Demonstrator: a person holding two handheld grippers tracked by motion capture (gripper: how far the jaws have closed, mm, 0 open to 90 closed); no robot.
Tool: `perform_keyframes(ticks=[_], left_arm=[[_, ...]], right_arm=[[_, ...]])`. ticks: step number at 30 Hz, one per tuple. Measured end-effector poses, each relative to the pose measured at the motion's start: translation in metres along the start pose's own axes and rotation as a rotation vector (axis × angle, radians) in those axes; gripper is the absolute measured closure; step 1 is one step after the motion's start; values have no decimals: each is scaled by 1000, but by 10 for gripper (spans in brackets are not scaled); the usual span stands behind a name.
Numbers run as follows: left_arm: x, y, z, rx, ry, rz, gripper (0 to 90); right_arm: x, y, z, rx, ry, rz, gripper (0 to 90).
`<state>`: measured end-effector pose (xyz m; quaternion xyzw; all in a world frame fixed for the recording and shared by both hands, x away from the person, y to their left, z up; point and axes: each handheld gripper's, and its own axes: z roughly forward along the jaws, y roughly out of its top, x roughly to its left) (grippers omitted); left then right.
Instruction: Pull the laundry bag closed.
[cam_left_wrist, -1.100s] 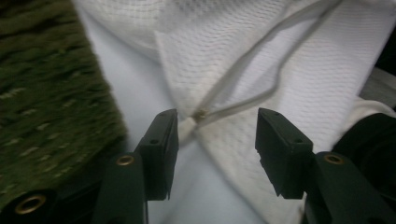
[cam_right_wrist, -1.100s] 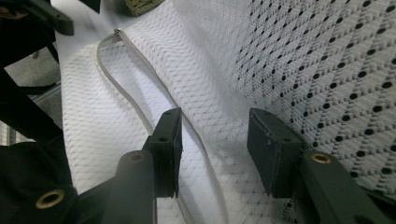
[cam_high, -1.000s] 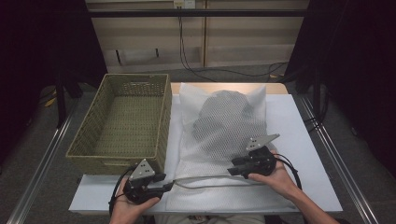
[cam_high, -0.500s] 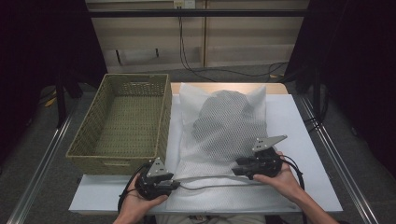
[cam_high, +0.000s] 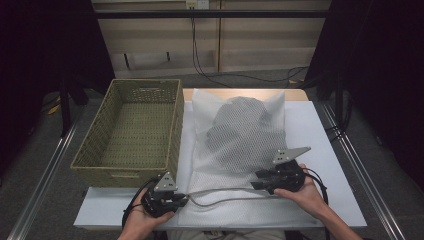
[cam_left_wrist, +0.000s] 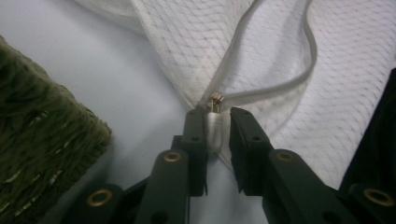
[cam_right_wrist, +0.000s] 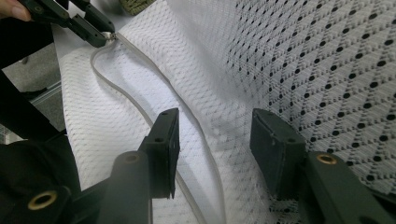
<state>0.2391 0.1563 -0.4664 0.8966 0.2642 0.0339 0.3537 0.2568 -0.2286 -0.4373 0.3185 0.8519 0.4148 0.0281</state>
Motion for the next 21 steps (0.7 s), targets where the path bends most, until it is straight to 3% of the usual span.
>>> perform_keyframes(ticks=[7,15,21], left_arm=[[1,-2,-6,-14,-19,-20,826],[-2,-1,-13,-78,-30,-38,825],[-4,2,-11,-75,-25,-23,849]], right_arm=[[-2,1,2,5,5,5,527],[-1,1,3,7,3,6,519],[-1,1,3,10,-1,5,516]])
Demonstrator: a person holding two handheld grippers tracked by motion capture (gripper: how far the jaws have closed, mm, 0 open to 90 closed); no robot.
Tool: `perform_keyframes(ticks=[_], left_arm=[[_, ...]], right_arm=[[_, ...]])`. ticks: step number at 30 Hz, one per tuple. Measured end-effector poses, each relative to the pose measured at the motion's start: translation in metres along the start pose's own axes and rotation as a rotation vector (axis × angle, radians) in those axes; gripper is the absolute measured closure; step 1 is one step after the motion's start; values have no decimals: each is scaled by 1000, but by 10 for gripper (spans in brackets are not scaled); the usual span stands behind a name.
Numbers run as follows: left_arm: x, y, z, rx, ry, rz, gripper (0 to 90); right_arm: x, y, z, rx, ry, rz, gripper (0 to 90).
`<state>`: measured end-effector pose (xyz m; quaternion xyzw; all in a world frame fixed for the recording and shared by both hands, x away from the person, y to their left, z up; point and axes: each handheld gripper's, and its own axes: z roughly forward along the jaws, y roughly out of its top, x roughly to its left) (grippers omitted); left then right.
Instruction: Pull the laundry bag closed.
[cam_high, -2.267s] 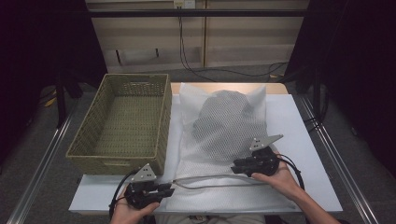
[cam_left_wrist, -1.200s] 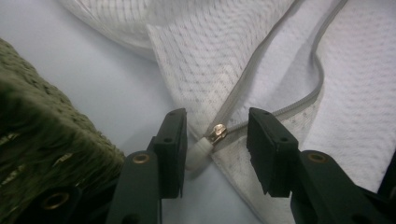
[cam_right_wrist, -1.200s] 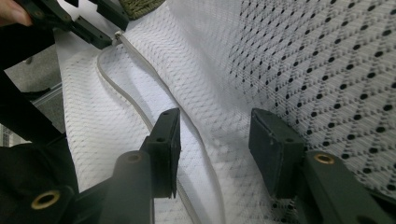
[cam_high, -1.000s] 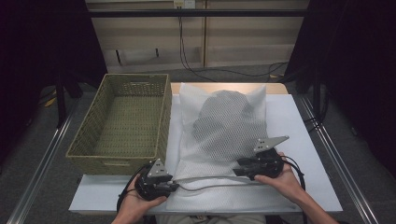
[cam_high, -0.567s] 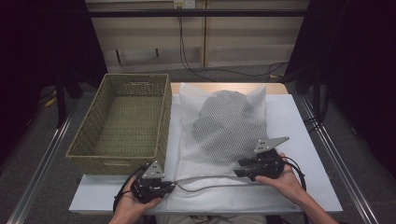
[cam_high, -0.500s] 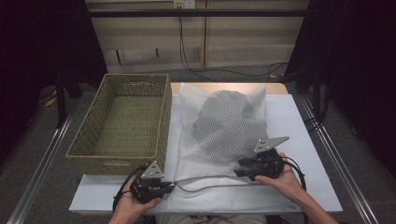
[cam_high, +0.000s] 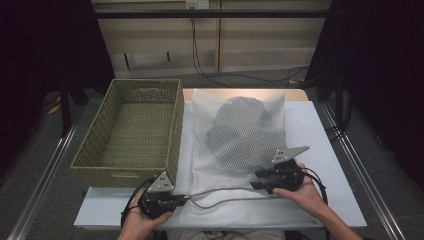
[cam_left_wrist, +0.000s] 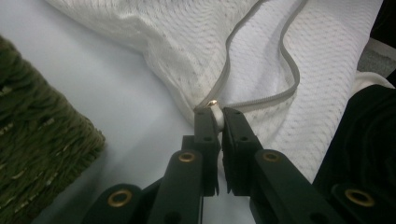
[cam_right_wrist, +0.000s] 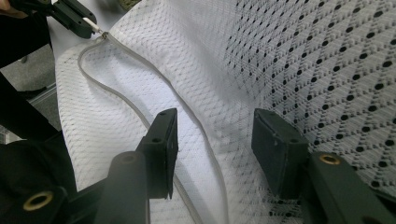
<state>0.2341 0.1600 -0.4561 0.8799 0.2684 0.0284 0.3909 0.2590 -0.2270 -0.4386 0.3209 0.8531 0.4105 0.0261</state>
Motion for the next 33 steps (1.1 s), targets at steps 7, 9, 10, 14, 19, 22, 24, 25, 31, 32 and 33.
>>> perform_keyframes(ticks=[7,9,10,14,19,22,24,25,31,32,33], left_arm=[[-7,5,5,-4,-4,19,811],[-8,6,7,-5,-12,20,806],[-9,7,8,5,-8,26,801],[-10,9,11,4,-17,31,780],[-13,9,15,11,-28,34,754],[-13,10,18,20,-26,40,732],[-12,9,19,17,-27,37,708],[-11,9,19,18,-19,38,702],[-9,7,10,-2,16,31,645],[-8,6,9,-9,14,30,635],[-7,4,6,-14,19,22,621]], right_arm=[[0,0,1,1,6,-3,511],[0,0,2,3,6,-3,510],[0,0,2,4,6,-3,510],[0,0,2,6,7,-4,510],[0,0,2,6,5,-5,507],[0,1,2,9,2,-5,507],[0,1,2,9,-1,-8,507],[0,1,2,8,-1,-10,507],[1,0,3,6,2,-6,506],[1,0,4,6,2,-10,507],[1,0,5,10,4,-9,511]])
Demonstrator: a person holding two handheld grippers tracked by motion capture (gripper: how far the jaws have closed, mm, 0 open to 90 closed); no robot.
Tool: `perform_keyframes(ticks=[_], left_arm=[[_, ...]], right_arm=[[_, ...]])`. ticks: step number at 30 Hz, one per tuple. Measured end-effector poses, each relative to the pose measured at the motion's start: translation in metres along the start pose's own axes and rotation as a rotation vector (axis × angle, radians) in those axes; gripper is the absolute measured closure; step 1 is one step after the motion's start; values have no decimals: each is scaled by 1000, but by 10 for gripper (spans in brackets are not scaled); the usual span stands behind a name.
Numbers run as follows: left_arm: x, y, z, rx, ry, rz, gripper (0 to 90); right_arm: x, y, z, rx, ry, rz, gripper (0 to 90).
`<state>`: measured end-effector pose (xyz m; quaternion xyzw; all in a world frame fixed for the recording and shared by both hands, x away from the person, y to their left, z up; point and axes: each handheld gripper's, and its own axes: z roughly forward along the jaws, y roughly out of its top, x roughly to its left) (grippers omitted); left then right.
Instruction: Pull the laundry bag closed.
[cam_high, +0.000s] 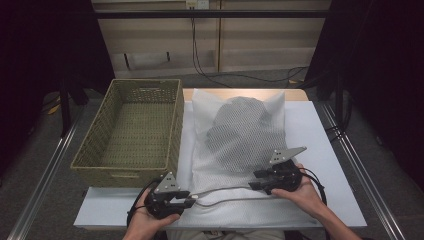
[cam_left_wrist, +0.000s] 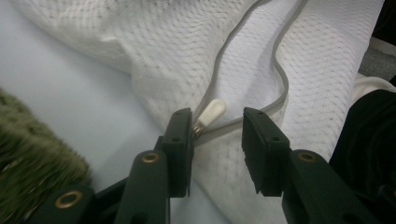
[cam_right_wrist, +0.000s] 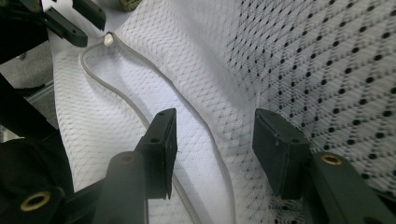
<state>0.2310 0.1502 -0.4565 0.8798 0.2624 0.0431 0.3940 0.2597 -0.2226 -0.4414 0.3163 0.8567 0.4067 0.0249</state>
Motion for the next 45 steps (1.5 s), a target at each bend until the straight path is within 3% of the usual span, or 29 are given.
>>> perform_keyframes(ticks=[6,11,16,19,21,23,25,26,32,34,37,38,45], left_arm=[[4,-11,-10,-10,-6,-27,552],[3,-14,-9,15,0,-15,526],[4,-16,-4,46,-27,-20,528],[3,-15,1,82,-23,-1,557],[5,-14,2,82,-12,8,633],[6,-13,2,89,-2,-1,739],[7,-12,3,93,-25,-14,858],[7,-12,3,96,-30,-15,875],[6,-10,3,101,-24,-18,895],[5,-9,0,82,-9,-11,896],[4,-9,-3,74,-13,-18,896],[4,-9,-4,68,-11,-17,896],[3,-8,-7,40,-5,-18,896]], right_arm=[[6,1,7,4,20,-22,535],[10,3,13,-14,37,-26,553],[19,10,27,-5,80,-48,543],[26,15,38,2,110,-72,542],[32,18,43,13,92,-102,542],[35,23,50,10,111,-111,556],[40,28,57,11,108,-118,573],[42,30,58,15,115,-118,572],[52,43,78,25,123,-127,552],[54,47,83,26,165,-106,614],[58,54,92,39,221,-95,784],[59,55,94,39,229,-90,796],[63,59,113,46,299,-60,729]])
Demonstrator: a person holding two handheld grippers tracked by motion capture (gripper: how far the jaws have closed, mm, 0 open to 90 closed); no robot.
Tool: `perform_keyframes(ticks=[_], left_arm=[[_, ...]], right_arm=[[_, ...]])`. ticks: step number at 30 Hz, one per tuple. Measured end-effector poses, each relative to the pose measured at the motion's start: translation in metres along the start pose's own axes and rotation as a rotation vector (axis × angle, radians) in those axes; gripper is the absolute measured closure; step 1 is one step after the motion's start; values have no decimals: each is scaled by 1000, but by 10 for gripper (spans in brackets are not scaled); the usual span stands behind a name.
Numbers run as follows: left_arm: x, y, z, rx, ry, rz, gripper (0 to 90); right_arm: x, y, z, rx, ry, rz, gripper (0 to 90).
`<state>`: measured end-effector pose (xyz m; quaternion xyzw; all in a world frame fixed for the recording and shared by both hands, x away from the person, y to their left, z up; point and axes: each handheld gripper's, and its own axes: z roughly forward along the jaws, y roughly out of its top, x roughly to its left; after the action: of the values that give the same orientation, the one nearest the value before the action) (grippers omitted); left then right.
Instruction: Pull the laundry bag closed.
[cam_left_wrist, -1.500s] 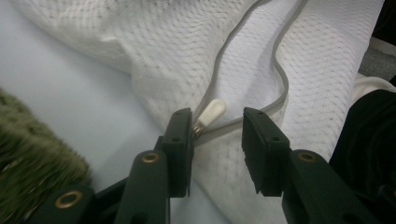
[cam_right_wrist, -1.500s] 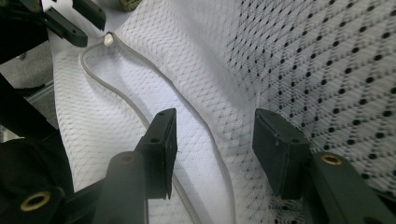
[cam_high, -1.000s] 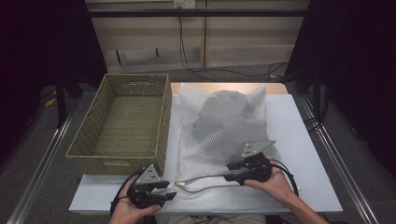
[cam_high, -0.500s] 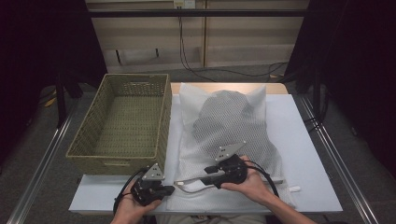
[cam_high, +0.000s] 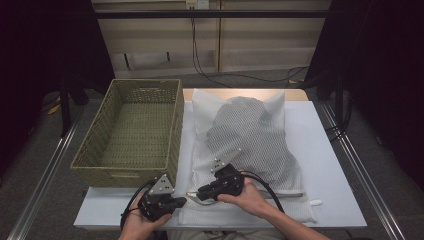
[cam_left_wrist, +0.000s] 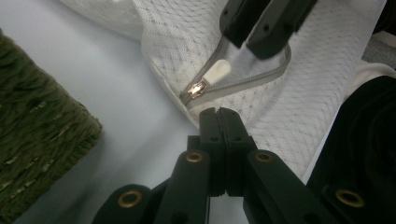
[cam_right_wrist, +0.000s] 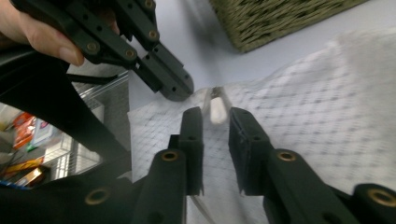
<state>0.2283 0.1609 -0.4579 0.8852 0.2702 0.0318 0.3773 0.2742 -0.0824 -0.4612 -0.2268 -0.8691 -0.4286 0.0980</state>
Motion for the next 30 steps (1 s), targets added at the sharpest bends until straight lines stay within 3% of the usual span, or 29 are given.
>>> perform_keyframes(ticks=[4,8,11,20,27,30], left_arm=[[-2,1,-4,-25,10,10,896],[-5,3,-7,-51,13,27,896],[-7,3,-5,-47,11,32,897],[-9,4,-2,-31,-1,55,896],[-12,5,0,-16,-5,70,896],[-13,5,1,-20,-14,70,896]], right_arm=[[-1,-2,6,23,13,-3,666],[-3,-2,9,24,28,18,671],[-6,-4,12,36,39,7,700],[-9,-3,13,6,114,55,751],[-8,-3,14,8,117,43,843],[-7,-2,14,7,110,41,804]])
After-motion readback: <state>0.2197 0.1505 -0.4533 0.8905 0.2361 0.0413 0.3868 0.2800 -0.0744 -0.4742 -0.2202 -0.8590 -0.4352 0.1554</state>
